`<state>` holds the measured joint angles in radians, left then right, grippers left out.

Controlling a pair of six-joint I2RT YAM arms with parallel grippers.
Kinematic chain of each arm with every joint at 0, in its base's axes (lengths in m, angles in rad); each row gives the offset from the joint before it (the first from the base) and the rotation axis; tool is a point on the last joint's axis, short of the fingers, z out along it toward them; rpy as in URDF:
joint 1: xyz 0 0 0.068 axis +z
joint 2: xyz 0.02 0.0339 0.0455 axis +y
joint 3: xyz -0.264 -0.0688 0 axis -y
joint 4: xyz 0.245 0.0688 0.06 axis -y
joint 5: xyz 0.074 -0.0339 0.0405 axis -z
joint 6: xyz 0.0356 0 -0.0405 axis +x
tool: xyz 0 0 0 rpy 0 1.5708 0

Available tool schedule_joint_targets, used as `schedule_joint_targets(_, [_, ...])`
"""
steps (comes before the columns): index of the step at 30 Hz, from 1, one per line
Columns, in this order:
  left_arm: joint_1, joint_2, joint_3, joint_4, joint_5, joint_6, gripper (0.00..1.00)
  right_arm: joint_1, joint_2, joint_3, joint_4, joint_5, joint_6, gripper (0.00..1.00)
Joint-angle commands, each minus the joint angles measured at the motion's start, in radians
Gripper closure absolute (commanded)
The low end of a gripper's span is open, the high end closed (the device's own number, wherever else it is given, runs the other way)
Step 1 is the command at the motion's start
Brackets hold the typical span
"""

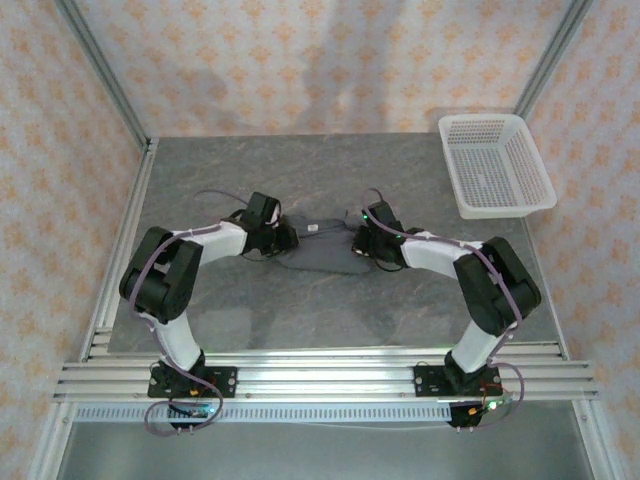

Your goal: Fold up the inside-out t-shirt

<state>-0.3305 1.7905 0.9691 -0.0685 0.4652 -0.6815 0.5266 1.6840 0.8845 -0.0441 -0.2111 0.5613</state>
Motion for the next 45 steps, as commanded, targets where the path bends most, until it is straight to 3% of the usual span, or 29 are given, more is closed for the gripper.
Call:
schedule_joint_targets(1, [0.037, 0.021, 0.022, -0.008, 0.039, -0.023, 0.76, -0.005, -0.020, 0.001, -0.034, -0.016, -0.001, 0.87])
schedule_joint_targets(6, [0.032, -0.130, 0.045, -0.062, 0.046, 0.024, 0.54, -0.006, -0.143, 0.027, -0.076, 0.038, 0.043, 0.74])
schedule_joint_targets(8, [0.031, -0.193, 0.061, -0.108, 0.024, 0.049, 0.49, -0.012, -0.182, 0.020, -0.120, 0.123, 0.110, 0.62])
schedule_joint_targets(9, [0.031, -0.225, 0.064, -0.121, 0.016, 0.058, 0.47, -0.016, -0.189, 0.015, -0.136, 0.141, 0.141, 0.48])
schedule_joint_targets(11, [0.031, -0.304, 0.068, -0.155, -0.007, 0.079, 0.41, -0.023, -0.187, -0.006, -0.124, 0.122, 0.186, 0.38])
schedule_joint_targets(16, [0.033, -0.521, 0.061, -0.272, -0.120, 0.131, 0.17, -0.007, -0.077, -0.035, 0.024, -0.086, 0.337, 0.33])
schedule_joint_targets(18, [0.034, -0.589, 0.048, -0.321, -0.170, 0.141, 0.07, 0.021, -0.025, -0.014, 0.063, -0.109, 0.345, 0.35])
schedule_joint_targets(23, [0.039, -0.695, -0.009, -0.394, -0.228, 0.142, 0.05, 0.063, 0.136, 0.114, 0.096, -0.161, 0.337, 0.61])
schedule_joint_targets(27, [0.045, -0.742, -0.071, -0.408, -0.284, 0.107, 0.05, 0.106, 0.315, 0.331, 0.081, -0.177, 0.312, 0.72])
schedule_joint_targets(32, [0.083, -0.725, -0.093, -0.473, -0.360, 0.021, 0.05, 0.172, 0.605, 0.734, 0.085, -0.231, 0.348, 0.67])
schedule_joint_targets(35, [0.135, -0.714, -0.105, -0.476, -0.344, -0.034, 0.06, 0.208, 0.724, 0.991, 0.035, -0.260, 0.347, 0.49])
schedule_joint_targets(38, [0.198, -0.721, -0.132, -0.447, -0.299, -0.129, 0.02, 0.194, 0.644, 1.012, -0.027, -0.187, 0.292, 0.34])
schedule_joint_targets(41, [0.249, -0.674, -0.160, -0.360, -0.200, -0.222, 0.00, 0.137, 0.442, 0.828, 0.055, -0.169, 0.286, 0.30])
schedule_joint_targets(45, [0.254, -0.480, -0.096, -0.257, -0.076, -0.290, 0.04, 0.074, 0.123, 0.559, 0.029, -0.089, 0.230, 0.27])
